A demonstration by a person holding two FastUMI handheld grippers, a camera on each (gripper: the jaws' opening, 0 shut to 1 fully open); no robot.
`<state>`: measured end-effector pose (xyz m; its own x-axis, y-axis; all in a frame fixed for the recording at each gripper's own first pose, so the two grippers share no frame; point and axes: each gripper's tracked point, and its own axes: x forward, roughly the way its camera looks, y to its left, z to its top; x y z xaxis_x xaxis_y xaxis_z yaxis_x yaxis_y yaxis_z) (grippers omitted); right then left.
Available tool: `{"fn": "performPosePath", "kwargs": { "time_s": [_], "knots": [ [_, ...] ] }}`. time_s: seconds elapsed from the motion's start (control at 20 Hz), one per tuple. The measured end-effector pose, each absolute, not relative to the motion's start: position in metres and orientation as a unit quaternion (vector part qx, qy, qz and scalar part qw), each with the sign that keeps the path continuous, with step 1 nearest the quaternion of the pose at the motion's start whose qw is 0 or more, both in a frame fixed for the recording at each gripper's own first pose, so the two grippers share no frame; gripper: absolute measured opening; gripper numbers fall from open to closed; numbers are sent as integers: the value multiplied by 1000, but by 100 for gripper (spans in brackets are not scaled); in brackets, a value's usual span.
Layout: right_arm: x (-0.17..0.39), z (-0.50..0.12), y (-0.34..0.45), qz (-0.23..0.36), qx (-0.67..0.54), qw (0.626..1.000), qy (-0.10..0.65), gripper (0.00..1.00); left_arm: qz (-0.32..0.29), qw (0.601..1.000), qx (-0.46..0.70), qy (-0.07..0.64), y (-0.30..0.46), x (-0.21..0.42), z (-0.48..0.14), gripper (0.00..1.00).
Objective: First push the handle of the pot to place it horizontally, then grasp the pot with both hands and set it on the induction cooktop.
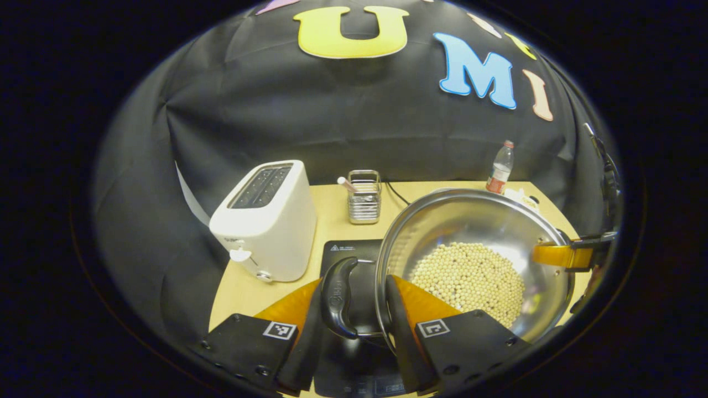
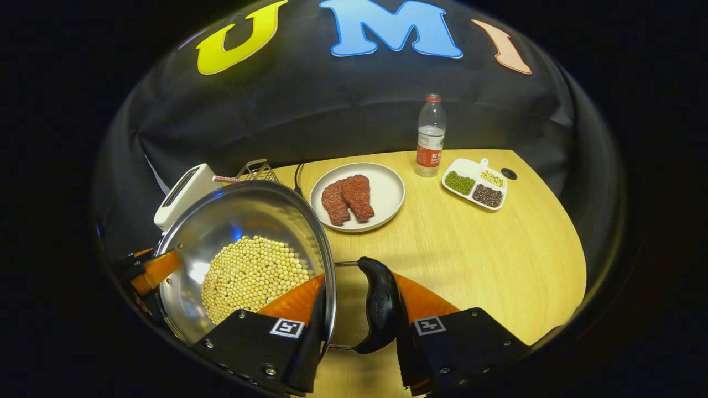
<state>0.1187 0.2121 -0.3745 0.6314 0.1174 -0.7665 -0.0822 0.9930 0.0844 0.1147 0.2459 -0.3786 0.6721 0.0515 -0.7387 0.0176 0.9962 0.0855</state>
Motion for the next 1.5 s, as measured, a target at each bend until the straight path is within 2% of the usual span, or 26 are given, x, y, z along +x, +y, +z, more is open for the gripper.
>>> {"fn": "performPosePath", "kwargs": {
  "time_s": [0.25,0.3,0.35,0.4,0.65,0.7,0.75,0.8,0.9,0.95,1.0,1.25,1.3,1.5],
  "knots": [
    [123,-383,238,59,18,901,430,57,18,912,37,409,273,119,-386,62],
    [124,-385,242,60,18,900,431,57,19,911,37,410,278,120,-388,65],
    [126,-387,246,59,19,900,432,57,19,911,38,410,282,122,-389,62],
    [127,-388,251,59,19,899,433,57,19,911,40,409,287,124,-390,65],
    [132,-399,266,54,19,897,438,57,19,911,38,409,306,132,-400,62],
    [133,-401,269,54,17,897,439,57,19,911,36,411,309,132,-404,65],
    [133,-403,271,53,16,896,440,57,20,910,34,412,310,134,-407,62],
    [133,-404,273,52,16,896,441,57,19,910,34,412,312,134,-410,65],
    [135,-406,275,51,16,896,440,57,16,911,34,411,314,136,-413,62],
    [135,-407,275,50,15,897,439,57,16,912,31,410,314,136,-414,65],
    [135,-408,276,49,14,897,438,57,16,911,29,410,315,134,-415,62],
    [137,-416,276,45,13,897,440,57,12,912,28,409,318,137,-423,62],
    [138,-417,277,44,13,897,440,57,12,912,28,409,318,136,-426,65],
    [140,-422,279,41,13,900,434,58,8,914,20,406,323,136,-432,65]
  ]
}}
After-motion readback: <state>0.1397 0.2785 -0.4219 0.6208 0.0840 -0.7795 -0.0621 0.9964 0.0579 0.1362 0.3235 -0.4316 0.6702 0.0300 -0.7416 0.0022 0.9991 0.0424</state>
